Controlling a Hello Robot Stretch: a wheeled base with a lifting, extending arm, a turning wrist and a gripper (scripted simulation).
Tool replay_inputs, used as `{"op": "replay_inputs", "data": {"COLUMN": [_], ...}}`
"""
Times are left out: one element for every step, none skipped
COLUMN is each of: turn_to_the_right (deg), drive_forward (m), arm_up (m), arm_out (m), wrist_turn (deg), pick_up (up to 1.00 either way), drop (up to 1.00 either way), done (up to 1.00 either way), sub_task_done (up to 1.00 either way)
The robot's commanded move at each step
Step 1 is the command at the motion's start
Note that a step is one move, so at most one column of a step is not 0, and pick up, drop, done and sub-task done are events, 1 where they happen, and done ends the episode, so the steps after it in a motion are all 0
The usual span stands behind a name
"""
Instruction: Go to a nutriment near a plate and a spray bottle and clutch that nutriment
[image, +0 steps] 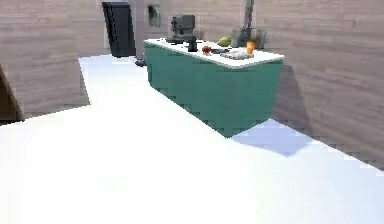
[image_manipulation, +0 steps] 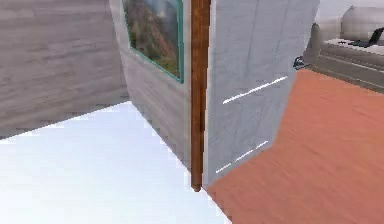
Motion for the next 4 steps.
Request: {"op": "replay_inputs", "data": {"turn_to_the_right": [-30.0,0.0,-45.0,-45.0], "drive_forward": [0.00,0.80,0.00,0.00], "arm_up": [0.00,0.00,0.00,0.00], "arm_out": [0.00,0.00,0.00,0.00], "wrist_turn": [0.0,0.0,0.0,0.0], "pick_up": [0.00,0.00,0.00,0.00], "drop": [0.00,0.00,0.00,0.00], "done": [0.00,0.00,0.00,0.00], "sub_task_done": [0.00,0.00,0.00,0.00]}}
